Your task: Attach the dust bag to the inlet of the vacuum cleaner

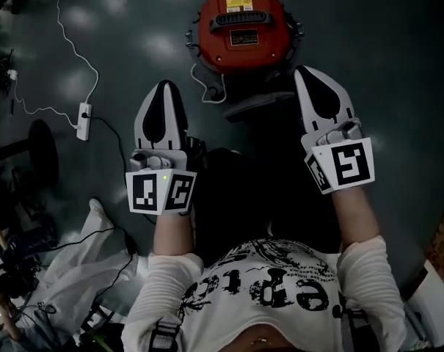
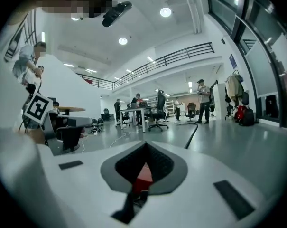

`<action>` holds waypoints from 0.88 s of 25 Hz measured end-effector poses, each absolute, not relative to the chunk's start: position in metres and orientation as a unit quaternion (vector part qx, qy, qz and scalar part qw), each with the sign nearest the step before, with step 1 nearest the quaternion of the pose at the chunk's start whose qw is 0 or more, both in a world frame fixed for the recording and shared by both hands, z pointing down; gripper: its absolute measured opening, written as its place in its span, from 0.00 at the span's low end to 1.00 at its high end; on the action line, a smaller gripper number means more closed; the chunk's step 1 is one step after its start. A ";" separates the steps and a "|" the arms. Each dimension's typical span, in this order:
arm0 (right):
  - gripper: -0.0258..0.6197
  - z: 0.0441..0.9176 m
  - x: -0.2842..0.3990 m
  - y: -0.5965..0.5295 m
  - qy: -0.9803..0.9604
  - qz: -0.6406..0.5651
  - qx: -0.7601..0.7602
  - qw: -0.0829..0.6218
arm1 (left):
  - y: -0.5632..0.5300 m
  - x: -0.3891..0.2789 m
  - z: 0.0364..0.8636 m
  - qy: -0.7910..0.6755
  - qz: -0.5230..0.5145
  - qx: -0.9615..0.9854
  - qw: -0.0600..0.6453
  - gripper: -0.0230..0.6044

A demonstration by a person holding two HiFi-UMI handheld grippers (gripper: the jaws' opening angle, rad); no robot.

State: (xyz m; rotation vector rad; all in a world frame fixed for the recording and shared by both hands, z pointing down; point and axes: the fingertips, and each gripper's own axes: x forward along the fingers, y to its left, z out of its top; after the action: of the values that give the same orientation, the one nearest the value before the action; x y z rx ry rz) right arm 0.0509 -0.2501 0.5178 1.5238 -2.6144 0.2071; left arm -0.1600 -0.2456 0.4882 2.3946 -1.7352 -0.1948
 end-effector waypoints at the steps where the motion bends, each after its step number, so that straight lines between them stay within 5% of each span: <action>1: 0.04 0.503 0.052 -0.251 -0.858 0.073 0.505 0.058 | -0.247 -0.163 0.474 -0.586 -0.060 0.802 0.102 0.04; 8: 0.04 0.358 0.084 -0.239 -0.837 0.085 0.535 0.075 | -0.240 -0.155 0.340 -0.597 -0.023 0.787 0.151 0.04; 22: 0.04 0.094 0.117 -0.145 -0.832 0.065 0.547 0.074 | -0.141 -0.089 0.080 -0.592 -0.014 0.798 0.114 0.04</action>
State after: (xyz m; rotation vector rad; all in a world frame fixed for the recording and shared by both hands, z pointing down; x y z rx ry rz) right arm 0.1172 -0.1449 0.0940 1.6408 -2.4970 0.1949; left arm -0.0887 -0.1413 0.0796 2.3399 -1.7355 -0.0398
